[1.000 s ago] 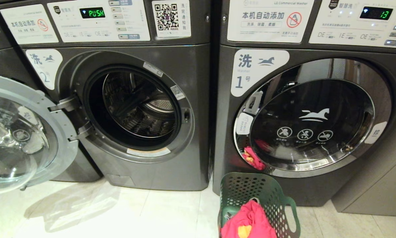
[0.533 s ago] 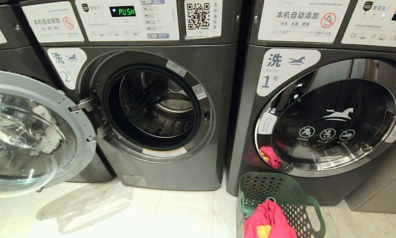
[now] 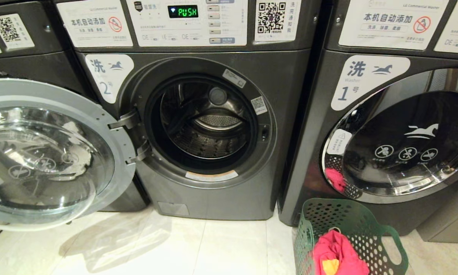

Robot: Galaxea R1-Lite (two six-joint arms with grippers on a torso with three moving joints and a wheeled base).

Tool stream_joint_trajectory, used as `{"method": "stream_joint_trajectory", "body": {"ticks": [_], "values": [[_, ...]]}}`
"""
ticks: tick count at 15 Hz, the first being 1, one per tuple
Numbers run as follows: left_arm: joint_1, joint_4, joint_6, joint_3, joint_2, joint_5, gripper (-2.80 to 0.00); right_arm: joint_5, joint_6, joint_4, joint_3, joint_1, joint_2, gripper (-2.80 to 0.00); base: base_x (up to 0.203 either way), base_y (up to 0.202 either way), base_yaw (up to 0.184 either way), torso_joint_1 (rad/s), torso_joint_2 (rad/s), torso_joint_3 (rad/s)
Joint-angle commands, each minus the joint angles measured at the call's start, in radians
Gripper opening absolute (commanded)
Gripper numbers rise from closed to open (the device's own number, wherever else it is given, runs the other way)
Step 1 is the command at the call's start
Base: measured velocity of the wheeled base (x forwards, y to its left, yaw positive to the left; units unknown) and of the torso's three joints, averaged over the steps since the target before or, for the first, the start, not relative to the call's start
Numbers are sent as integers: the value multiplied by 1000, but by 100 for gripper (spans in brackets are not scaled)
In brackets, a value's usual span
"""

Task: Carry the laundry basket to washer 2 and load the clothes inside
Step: Place the clothes into the washing machine

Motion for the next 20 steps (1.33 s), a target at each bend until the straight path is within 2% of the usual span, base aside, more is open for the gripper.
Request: {"method": "stream_joint_trajectory", "body": {"ticks": [1,11,18,20], "values": [[0,-2,0,40,2,0,-280,1,-1,1,-1,0,0,-280,0,192,0,6,-1,2],[0,-2,-2,40,2,0,-280,1,-1,1,1,0,0,-280,0,186,-3,2,2,3],[0,-1,0,40,2,0,-280,1,-1,1,1,0,-2,-280,0,14,0,0,0,0],[0,-2,0,40,2,2,-280,-1,-1,1,1,0,0,-280,122,0,-3,3,1,-2]]}}
